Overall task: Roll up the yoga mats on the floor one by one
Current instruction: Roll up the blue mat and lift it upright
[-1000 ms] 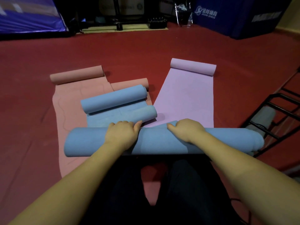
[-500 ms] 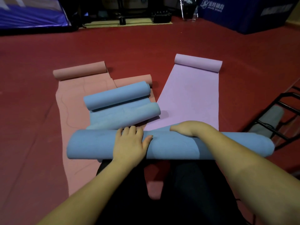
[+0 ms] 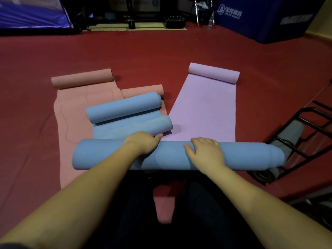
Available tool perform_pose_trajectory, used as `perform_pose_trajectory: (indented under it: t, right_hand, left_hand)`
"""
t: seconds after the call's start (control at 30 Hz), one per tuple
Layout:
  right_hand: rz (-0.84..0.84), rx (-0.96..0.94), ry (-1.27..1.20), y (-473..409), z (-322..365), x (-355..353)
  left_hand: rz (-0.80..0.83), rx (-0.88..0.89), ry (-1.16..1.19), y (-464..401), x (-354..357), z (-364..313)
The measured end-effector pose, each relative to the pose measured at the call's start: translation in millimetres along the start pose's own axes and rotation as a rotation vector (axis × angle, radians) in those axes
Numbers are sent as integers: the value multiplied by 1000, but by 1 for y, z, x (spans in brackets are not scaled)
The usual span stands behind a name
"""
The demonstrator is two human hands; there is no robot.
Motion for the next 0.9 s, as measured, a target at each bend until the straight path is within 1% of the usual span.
perform_pose_trajectory:
  t: [0.07, 0.13, 0.23, 0.3, 0.37, 0.43, 0.5, 0.57, 0.63, 0.7, 0.9]
  right_hand:
    - [-54, 18, -9, 6, -2, 1]
    - [-42, 51, 0, 4, -5, 3]
    - [-22, 64, 38, -4, -6, 2]
    - [-34, 62, 37, -7, -6, 1]
    - [-31, 62, 35, -9, -6, 1]
    - [-10, 58, 38, -13, -4, 2]
    - [7, 54, 39, -18, -3, 1]
    - [45, 53, 52, -23, -3, 3]
    - [88, 52, 71, -28, -3, 4]
    - [115, 53, 62, -31, -3, 4]
    - [157, 44, 21, -29, -7, -8]
  left_hand:
    - [67, -10, -9, -11, 5, 1]
    - [99, -19, -11, -17, 9, 1]
    - [61, -10, 3, -14, 6, -1]
    - [-58, 52, 10, -4, -1, -6]
    - [-268, 198, -14, 14, -10, -14]
    - [-425, 341, -97, 36, -5, -17]
    - [-507, 424, -218, 49, 9, -14]
    - [-475, 410, -366, 51, 24, -7]
    - [-420, 361, -448, 48, 30, -3]
    - [-380, 320, -475, 45, 28, -4]
    - [-380, 348, -457, 59, 7, -15]
Point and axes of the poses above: each hand's wrist, its own y-axis away from the middle knuckle, its own x-axis out of the palm, z = x × y, the point moved 9 cm from there along -y, towards the middle knuckle, and after that the axes turned 5 degrees about -x, right-handed, at the moved point
